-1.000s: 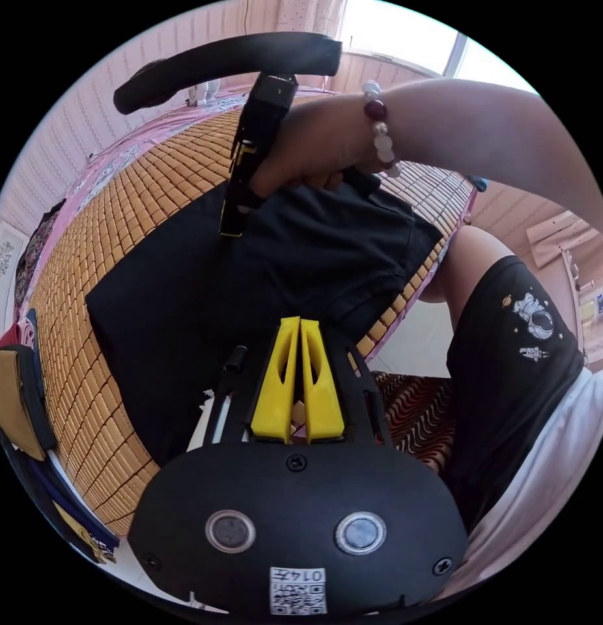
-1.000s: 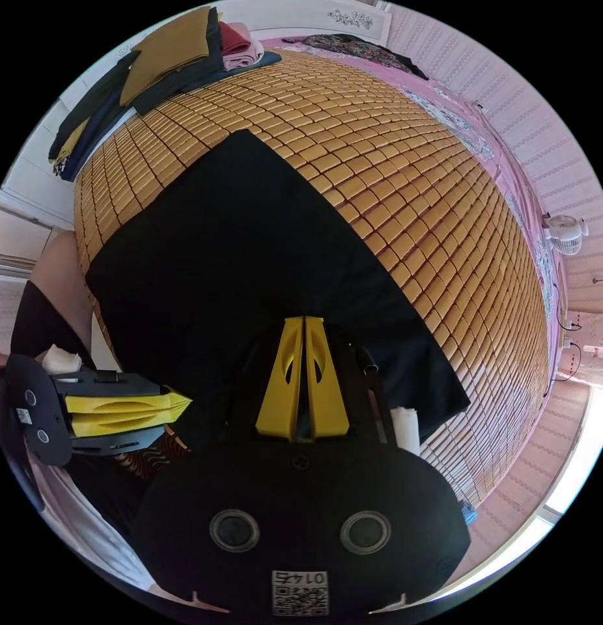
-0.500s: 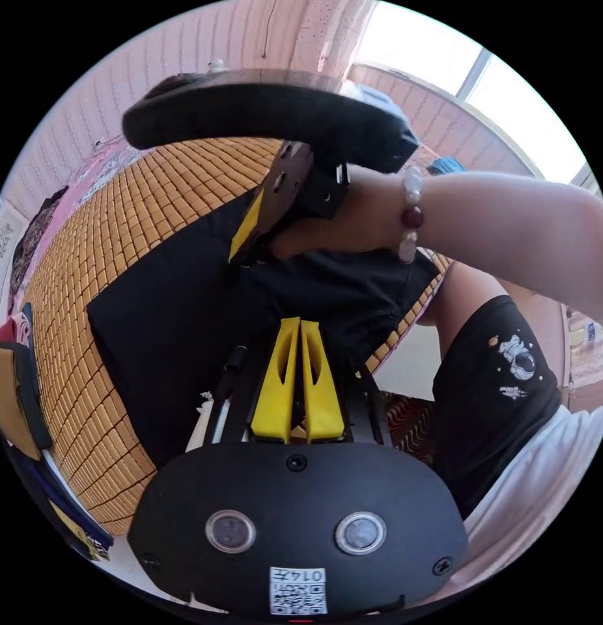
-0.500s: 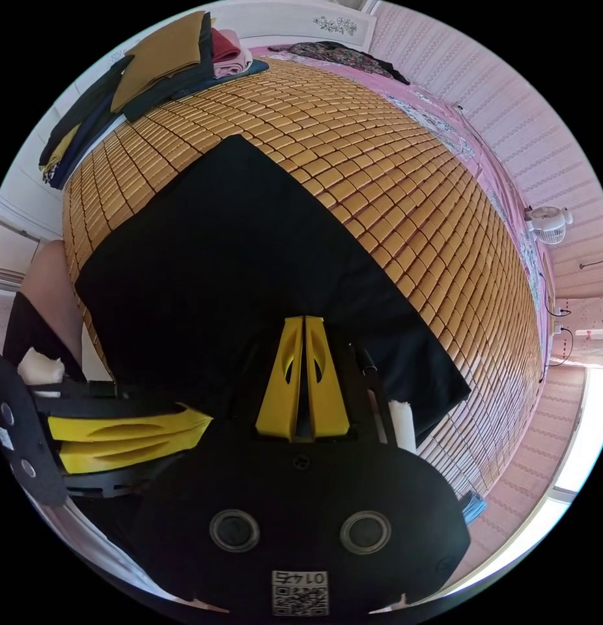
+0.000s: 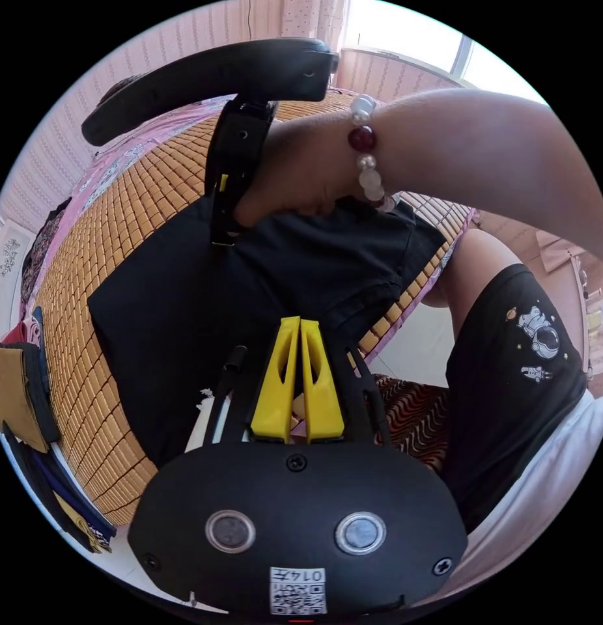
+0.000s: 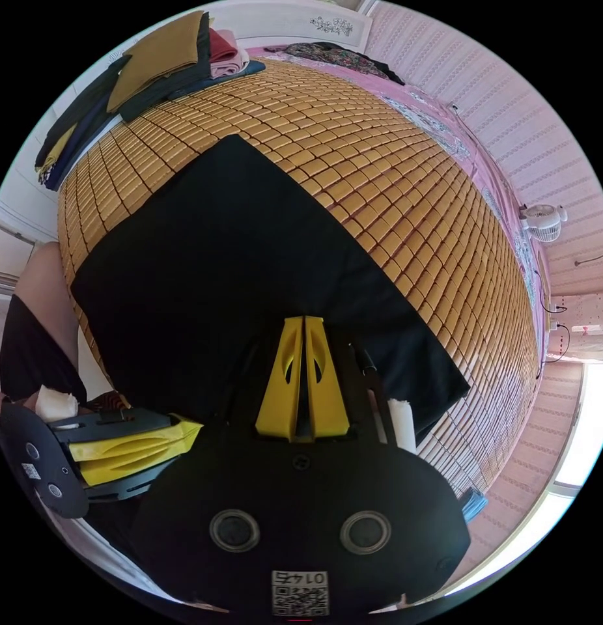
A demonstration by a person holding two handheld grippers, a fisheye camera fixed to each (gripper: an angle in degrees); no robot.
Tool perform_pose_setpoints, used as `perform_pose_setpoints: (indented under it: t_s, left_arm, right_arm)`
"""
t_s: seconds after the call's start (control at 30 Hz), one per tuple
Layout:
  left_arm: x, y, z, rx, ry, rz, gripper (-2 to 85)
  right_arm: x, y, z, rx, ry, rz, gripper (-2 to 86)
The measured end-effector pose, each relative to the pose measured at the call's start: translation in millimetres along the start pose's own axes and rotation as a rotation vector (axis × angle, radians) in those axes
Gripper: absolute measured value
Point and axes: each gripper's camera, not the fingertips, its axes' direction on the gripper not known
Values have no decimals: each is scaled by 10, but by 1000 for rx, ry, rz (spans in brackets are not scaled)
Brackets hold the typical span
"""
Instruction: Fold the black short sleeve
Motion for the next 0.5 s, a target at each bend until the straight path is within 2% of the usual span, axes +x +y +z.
perform_pose_setpoints:
  t_s: [0.2,0.33,0.47,0.5]
  left_arm:
    - [33,42,17,14,3,-4,-10]
    - [43,65,27,22,6,-9,-10]
    - [45,82,37,20,13,-12,-10]
    - [44,86,41,19,16,-11,-10]
  right_arm:
    - [152,-100,-4,-58,-46,-32,-8]
    - [405,-258,-192,38,-59,-18,-10]
    - [538,-442,151,-118,-58,-56,-10]
    - [549,-430,145,-96,-51,-65,-10]
